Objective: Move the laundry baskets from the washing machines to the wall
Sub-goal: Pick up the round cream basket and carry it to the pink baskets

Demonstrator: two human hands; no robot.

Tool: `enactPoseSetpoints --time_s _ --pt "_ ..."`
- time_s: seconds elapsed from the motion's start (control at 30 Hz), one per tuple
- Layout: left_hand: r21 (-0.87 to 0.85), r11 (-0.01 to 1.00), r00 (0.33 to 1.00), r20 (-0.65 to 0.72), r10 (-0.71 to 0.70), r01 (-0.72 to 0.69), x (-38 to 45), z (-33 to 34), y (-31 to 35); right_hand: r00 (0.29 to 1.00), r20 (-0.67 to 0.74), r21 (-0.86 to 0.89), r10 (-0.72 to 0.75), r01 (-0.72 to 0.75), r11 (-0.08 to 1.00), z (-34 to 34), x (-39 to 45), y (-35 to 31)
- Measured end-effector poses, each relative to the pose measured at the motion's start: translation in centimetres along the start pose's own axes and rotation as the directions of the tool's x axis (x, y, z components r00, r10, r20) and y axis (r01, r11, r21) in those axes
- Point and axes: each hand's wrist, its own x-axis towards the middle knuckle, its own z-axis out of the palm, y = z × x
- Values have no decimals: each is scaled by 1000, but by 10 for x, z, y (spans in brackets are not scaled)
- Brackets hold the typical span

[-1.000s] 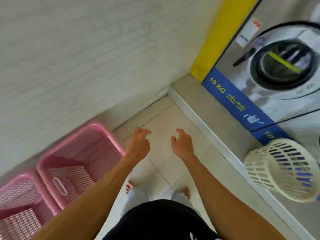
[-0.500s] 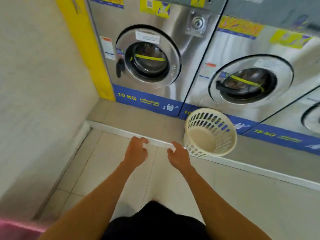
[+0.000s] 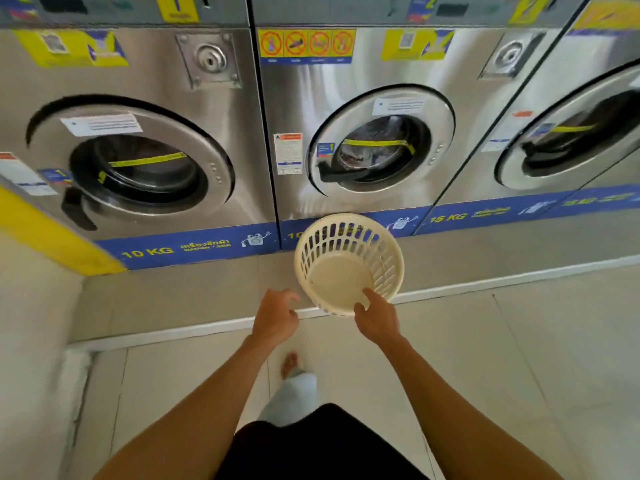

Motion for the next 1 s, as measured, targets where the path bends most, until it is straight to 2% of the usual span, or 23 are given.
enactPoseSetpoints --time_s 0.27,0.53,0.77,0.9,1.0 --pt "-4 998 997 56 -59 60 87 7 9 984 25 -63 177 -175 983 -7 61 42" --pt "96 988 969 202 -139 122 130 33 10 972 -64 8 225 -225 974 -13 109 70" --pt "-1 951 946 104 -307 308 168 78 -4 979 16 -77 204 -202 976 0 179 105" --pt "-81 899 902 95 -422 430 191 126 -23 981 41 -109 192 -186 976 18 230 126" --pt "-188 845 862 16 -507 501 221 157 -32 984 -8 -191 176 -174 966 32 272 146"
